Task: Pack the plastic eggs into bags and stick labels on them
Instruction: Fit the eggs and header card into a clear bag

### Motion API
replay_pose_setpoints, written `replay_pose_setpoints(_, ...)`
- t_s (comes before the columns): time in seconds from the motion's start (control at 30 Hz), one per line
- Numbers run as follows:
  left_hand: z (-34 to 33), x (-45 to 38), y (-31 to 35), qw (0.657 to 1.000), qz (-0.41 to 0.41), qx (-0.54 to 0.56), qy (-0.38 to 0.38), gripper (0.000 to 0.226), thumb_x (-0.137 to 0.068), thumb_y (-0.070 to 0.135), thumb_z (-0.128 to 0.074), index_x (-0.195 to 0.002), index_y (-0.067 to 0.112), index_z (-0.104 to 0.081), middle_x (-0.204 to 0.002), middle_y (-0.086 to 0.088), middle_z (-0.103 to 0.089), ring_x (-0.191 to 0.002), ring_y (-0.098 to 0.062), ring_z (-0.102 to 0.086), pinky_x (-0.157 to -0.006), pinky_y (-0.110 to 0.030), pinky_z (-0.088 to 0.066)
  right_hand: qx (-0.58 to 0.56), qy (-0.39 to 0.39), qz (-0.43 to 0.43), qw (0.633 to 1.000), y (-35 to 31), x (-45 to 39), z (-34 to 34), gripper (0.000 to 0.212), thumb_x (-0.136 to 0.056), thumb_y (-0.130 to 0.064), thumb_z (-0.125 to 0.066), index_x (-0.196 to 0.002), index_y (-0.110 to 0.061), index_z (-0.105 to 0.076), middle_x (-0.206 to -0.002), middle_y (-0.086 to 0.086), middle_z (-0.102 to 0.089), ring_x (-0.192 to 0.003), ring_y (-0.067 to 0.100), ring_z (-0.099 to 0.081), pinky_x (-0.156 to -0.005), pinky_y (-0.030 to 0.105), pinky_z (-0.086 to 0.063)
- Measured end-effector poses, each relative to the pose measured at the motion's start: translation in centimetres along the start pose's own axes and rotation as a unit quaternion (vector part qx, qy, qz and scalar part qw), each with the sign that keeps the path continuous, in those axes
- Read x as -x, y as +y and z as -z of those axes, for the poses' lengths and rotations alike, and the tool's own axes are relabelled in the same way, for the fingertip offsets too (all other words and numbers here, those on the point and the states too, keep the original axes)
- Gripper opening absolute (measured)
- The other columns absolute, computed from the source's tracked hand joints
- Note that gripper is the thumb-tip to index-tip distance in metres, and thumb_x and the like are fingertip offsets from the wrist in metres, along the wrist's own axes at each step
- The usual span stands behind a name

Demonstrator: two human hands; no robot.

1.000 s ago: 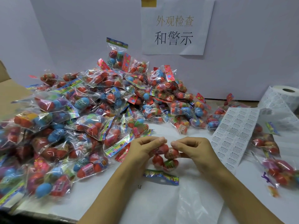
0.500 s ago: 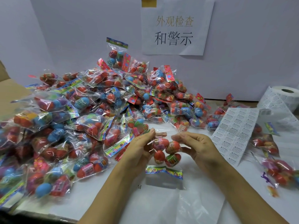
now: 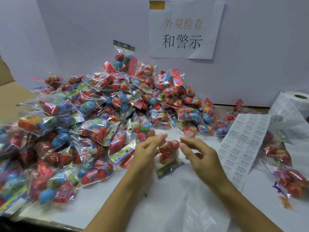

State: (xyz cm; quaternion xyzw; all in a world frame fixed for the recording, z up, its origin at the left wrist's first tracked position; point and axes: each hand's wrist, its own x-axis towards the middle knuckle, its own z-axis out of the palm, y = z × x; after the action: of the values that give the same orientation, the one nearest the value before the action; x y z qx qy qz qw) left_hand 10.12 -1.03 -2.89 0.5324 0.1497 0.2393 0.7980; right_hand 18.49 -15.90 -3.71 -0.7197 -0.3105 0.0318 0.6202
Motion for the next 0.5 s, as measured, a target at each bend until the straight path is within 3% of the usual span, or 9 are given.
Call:
replay_pose_setpoints(0.07,0.1,0.0,-0.2,0.998,-0.009,-0.032,-0.051,0.032,-0.091,0.040,-0.073,-0.097,0.010,-0.083,-0.110,-0.014,-0.077,-0.101,-0.017,-0.073,-0.078,-0.024,-0.057,-0.012,-0.055,-0.010,0.998,0.0,0.2,-0.4,0.039,-0.078,-0.047,-0.071,-0.114,-0.030,-0.072,-0.110,-0.018,-0.070,-0.103,0.003,-0.068,-0.080,0.020,-0.056)
replay_pose_setpoints(0.17,0.4,0.1,-0.4,0.991,-0.017,-0.044,-0.127,0.046,-0.093,0.050,-0.057,-0.102,0.013,-0.082,-0.108,-0.011,-0.077,-0.107,-0.019,-0.070,-0.088,-0.029,-0.056,-0.006,-0.070,-0.003,0.998,0.3,0.3,-0.4,0.036,-0.075,-0.043,-0.079,-0.109,-0.036,-0.071,-0.108,-0.018,-0.070,-0.102,0.003,-0.067,-0.083,0.016,-0.053)
replay_pose_setpoints(0.23,0.4,0.0,-0.5,0.993,-0.034,-0.036,-0.106,0.042,-0.086,0.050,-0.064,-0.094,0.014,-0.083,-0.101,-0.009,-0.078,-0.098,-0.018,-0.071,-0.081,-0.026,-0.056,-0.028,-0.042,-0.031,0.998,0.5,0.0,-0.1,0.026,-0.079,-0.030,-0.082,-0.103,-0.034,-0.073,-0.103,-0.016,-0.074,-0.099,0.005,-0.069,-0.081,0.017,-0.054)
replay_pose_setpoints(0.3,0.7,-0.3,-0.8,0.995,-0.067,-0.069,-0.029,0.030,-0.079,0.045,-0.074,-0.088,0.017,-0.083,-0.093,-0.004,-0.078,-0.089,-0.015,-0.070,-0.071,-0.023,-0.054,-0.077,-0.021,-0.079,0.994,0.6,-0.4,0.1,0.015,-0.083,-0.021,-0.081,-0.094,-0.030,-0.078,-0.099,-0.013,-0.077,-0.097,0.007,-0.072,-0.082,0.019,-0.055)
replay_pose_setpoints(0.4,1.3,-0.8,-1.3,0.983,-0.089,-0.158,0.029,0.034,-0.073,0.043,-0.080,-0.100,0.024,-0.079,-0.101,0.005,-0.077,-0.097,-0.012,-0.070,-0.077,-0.025,-0.056,-0.175,-0.053,-0.154,0.971,0.2,-0.6,0.3,0.010,-0.087,-0.018,-0.075,-0.092,-0.022,-0.083,-0.096,0.001,-0.078,-0.094,0.017,-0.074,-0.078,0.031,-0.062)
replay_pose_setpoints(0.5,1.2,-0.6,-1.5,0.991,0.007,-0.121,-0.056,0.044,-0.070,0.049,-0.084,-0.102,0.019,-0.080,-0.105,-0.002,-0.077,-0.100,-0.019,-0.073,-0.084,-0.033,-0.059,-0.213,-0.094,-0.194,0.953,0.1,-0.5,0.2,0.027,-0.079,-0.028,-0.075,-0.101,-0.013,-0.081,-0.104,0.018,-0.075,-0.105,0.038,-0.071,-0.090,0.057,-0.058)
